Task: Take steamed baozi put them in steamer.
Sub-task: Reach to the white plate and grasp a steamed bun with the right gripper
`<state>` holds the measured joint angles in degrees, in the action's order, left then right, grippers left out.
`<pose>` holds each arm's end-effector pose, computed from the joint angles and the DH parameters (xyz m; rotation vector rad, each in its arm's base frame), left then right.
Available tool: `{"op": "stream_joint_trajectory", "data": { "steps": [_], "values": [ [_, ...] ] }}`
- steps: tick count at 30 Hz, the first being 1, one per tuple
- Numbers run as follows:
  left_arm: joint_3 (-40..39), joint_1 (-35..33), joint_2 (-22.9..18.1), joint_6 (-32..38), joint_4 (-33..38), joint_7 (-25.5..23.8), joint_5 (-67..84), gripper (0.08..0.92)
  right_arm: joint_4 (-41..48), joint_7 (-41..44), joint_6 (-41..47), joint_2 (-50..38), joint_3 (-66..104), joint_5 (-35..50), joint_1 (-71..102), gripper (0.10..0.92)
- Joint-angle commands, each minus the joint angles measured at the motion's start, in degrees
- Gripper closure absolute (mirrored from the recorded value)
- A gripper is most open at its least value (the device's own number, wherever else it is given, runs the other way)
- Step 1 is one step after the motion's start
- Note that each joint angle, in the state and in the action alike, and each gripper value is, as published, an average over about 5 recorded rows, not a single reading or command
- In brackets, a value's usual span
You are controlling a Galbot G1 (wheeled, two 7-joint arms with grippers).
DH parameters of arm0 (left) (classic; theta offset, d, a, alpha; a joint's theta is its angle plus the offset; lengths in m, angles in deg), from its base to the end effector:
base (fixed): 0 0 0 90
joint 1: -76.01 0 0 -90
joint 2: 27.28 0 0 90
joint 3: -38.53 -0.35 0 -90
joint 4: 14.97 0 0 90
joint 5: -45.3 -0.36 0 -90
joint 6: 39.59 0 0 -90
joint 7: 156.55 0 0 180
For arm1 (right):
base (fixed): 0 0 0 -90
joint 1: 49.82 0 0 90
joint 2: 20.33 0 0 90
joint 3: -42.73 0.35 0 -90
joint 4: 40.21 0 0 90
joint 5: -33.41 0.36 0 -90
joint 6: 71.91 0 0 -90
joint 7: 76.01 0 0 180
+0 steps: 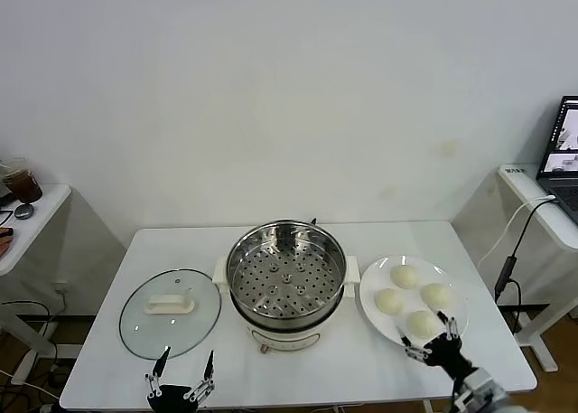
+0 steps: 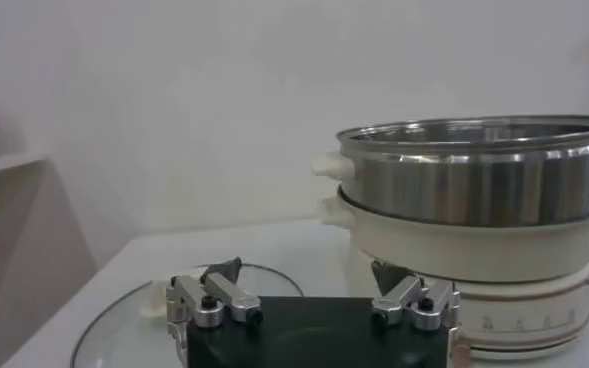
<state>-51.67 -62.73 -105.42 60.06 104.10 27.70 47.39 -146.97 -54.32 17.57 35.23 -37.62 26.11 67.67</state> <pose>0.0785 0.0349 -0.3497 -0.0931 -2.9627 -0.1762 0.2228 -0.1869 -0.3080 0.6305 -2.6355 1.0080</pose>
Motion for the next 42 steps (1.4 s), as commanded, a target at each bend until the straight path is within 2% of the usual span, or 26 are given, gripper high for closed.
{"op": "stream_joint_trajectory", "data": {
  "steps": [1, 9, 15, 21, 26, 32, 42],
  "values": [
    [0.5, -0.1, 0.0, 0.2, 0.3, -1.3, -3.2, 0.177, 7.1, 13.4, -0.4, -18.3, -2.0, -15.9, -15.0, 0.203],
    [0.6, 0.1, -0.7, 0.5, 0.6, -1.1, -5.5, 0.177, 18.1, 30.5, -2.4, -23.3, -20.7, -22.5, -41.5, 0.203],
    [1.4, 0.3, -1.0, 0.5, 0.4, -0.8, -5.6, 0.177, 32.5, 39.9, -3.4, -19.0, -39.7, -22.0, -63.0, 0.203],
    [2.1, 0.4, -1.5, 0.4, 0.6, -0.6, -5.8, 0.177, 43.8, 48.6, -1.3, -13.4, -53.8, -20.5, -75.6, 0.203],
    [2.6, 0.6, -1.9, 0.5, 0.4, -0.5, -5.7, 0.177, 50.4, 49.4, -0.7, -9.8, -60.8, -18.3, -79.9, 0.203],
    [3.5, 0.9, -2.0, 0.7, 0.3, -0.4, -5.5, 0.177, 53.0, 47.2, -0.6, -6.9, -64.3, -16.1, -80.8, 0.203],
    [4.3, 1.1, -2.2, 1.2, 0.3, -0.4, -5.4, 0.177, 56.8, 44.7, -0.7, -2.4, -65.8, -21.2, -81.6, 0.203]
  ]
}}
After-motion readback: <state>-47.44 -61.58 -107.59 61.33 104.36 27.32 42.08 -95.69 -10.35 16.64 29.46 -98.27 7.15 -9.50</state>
